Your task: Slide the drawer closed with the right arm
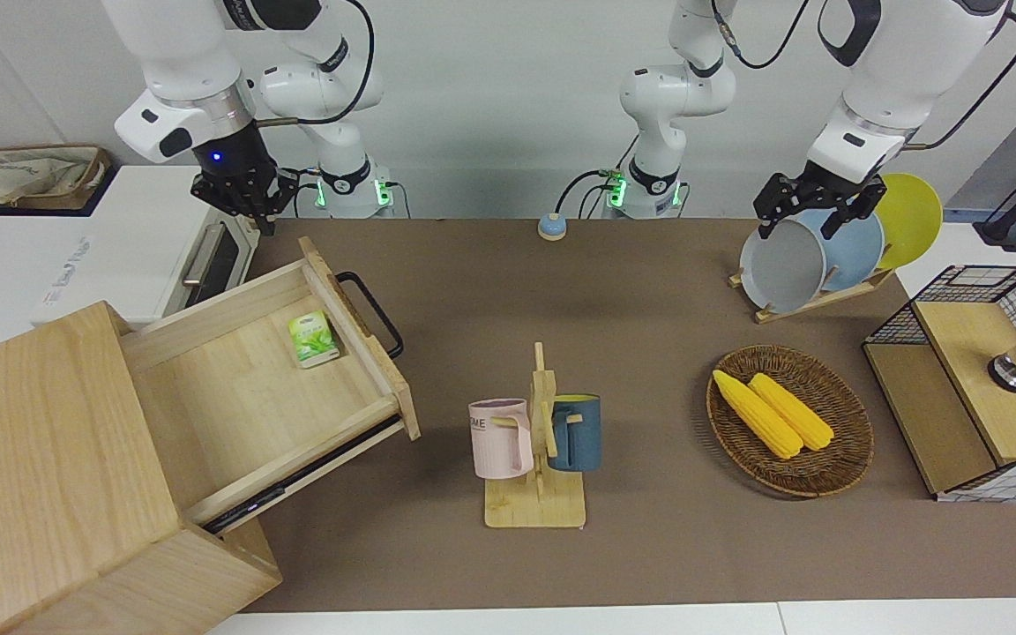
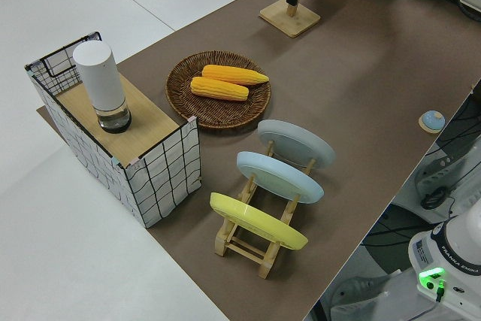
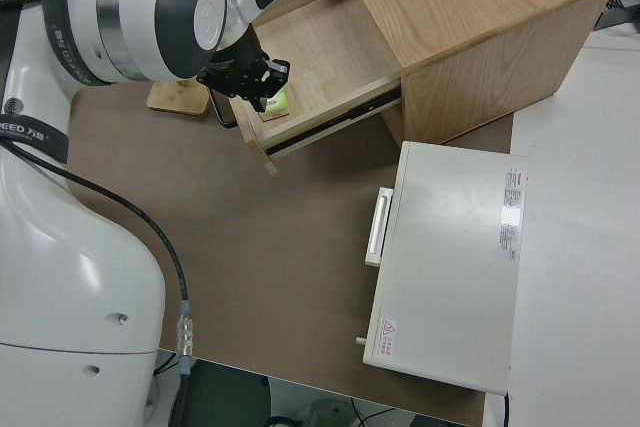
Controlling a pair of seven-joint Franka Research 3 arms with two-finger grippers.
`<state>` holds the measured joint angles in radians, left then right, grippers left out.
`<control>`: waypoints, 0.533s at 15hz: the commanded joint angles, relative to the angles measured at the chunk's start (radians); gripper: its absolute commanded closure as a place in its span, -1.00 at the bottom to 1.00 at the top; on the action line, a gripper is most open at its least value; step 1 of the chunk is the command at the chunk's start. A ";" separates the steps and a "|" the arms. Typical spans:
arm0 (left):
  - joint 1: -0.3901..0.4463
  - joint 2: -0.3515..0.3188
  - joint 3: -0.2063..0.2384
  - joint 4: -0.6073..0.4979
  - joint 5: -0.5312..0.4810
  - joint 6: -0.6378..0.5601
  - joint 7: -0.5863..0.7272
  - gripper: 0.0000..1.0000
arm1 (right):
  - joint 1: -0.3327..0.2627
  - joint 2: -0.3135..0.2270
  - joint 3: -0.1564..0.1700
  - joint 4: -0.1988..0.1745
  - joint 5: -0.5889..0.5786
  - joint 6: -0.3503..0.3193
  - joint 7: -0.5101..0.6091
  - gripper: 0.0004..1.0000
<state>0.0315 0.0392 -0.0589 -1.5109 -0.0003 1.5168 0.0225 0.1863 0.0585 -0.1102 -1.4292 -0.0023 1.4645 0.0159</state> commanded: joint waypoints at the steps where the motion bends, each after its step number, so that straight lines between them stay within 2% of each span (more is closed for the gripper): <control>1: 0.005 0.011 -0.007 0.026 0.017 -0.020 0.010 -0.99 | 0.004 -0.005 0.015 0.027 -0.010 -0.042 0.053 1.00; 4: 0.005 0.011 -0.007 0.024 0.017 -0.020 0.010 -0.99 | 0.012 -0.020 0.020 0.024 -0.008 -0.050 0.076 1.00; 8: 0.005 0.011 -0.007 0.024 0.017 -0.020 0.008 -0.99 | 0.085 -0.045 0.018 0.019 -0.016 -0.073 0.241 1.00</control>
<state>0.0315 0.0392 -0.0589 -1.5109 -0.0003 1.5168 0.0225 0.2176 0.0407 -0.0934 -1.4087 -0.0024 1.4223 0.1348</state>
